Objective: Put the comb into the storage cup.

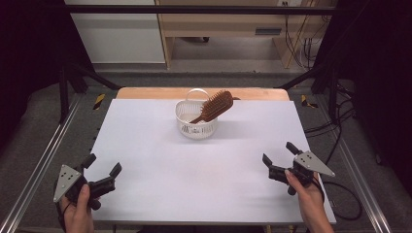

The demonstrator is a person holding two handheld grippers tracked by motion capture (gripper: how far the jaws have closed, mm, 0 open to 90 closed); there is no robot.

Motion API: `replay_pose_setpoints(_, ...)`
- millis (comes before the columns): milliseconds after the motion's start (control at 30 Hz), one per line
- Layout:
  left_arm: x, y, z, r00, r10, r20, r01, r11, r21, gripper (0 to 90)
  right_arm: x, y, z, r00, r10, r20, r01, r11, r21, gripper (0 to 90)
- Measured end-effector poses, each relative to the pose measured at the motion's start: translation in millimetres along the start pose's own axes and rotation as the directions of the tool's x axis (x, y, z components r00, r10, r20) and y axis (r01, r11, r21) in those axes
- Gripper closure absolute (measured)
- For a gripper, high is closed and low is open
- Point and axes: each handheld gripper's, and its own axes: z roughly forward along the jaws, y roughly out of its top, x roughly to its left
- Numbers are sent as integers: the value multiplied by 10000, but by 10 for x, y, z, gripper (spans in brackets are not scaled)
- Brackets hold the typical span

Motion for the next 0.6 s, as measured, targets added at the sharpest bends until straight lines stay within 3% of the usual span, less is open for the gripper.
replay_pose_setpoints(400,-61,9,28,9990,289,339,-287,9996,-64,24,72,-92,29,9979,-101,-647,106,9999,74,43)
replay_pose_setpoints(600,-88,14,33,9978,432,508,-426,9990,-129,23,145,-110,64,9929,-431,-1110,446,9990,105,40)
